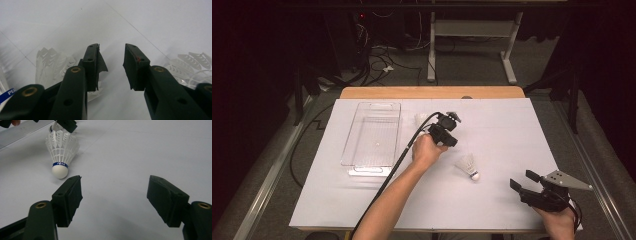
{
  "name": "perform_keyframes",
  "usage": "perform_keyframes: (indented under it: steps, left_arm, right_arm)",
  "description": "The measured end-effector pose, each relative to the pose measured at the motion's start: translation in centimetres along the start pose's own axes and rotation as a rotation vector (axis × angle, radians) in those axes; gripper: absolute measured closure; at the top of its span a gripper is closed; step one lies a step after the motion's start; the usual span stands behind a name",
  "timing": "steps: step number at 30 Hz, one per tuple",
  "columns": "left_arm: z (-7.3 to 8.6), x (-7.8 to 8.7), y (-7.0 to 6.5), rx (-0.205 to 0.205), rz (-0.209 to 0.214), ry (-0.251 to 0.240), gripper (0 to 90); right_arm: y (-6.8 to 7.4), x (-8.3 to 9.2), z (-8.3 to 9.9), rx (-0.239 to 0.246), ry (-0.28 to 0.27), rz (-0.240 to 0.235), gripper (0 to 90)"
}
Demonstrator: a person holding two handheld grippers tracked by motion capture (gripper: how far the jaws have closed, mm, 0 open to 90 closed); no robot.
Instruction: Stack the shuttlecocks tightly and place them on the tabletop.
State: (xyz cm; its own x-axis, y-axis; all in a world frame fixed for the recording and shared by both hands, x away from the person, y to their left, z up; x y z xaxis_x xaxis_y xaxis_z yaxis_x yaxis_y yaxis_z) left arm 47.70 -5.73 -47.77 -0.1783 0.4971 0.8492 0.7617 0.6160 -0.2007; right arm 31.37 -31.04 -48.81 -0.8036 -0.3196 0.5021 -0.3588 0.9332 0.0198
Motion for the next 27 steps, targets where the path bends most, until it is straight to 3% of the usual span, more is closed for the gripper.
perform_keyframes:
  steps: [16,27]
  left_arm:
    - [0.0,0.0,-0.4,-0.014,0.006,-0.004,60.7]
    - [-0.1,0.4,-1.2,-0.017,0.045,-0.021,57.9]
  right_arm:
    - [0.0,0.0,0.0,0.000,0.000,0.000,28.3]
    - [0.0,0.0,0.0,0.000,0.000,0.000,28.3]
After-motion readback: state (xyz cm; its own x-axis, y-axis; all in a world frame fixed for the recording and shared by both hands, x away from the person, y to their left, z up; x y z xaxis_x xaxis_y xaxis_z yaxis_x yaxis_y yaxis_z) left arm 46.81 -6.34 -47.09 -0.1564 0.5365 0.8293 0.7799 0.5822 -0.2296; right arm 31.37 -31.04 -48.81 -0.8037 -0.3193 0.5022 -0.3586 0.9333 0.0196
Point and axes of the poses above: each handheld gripper's, and its own axes: x roughly backward along the jaws, z roughly out of its underside, y roughly to its left, the point moved 6 cm from there along -x, roughly forward along the jaws, and after that the axes turned 8 degrees about z, right-handed, at the moved point
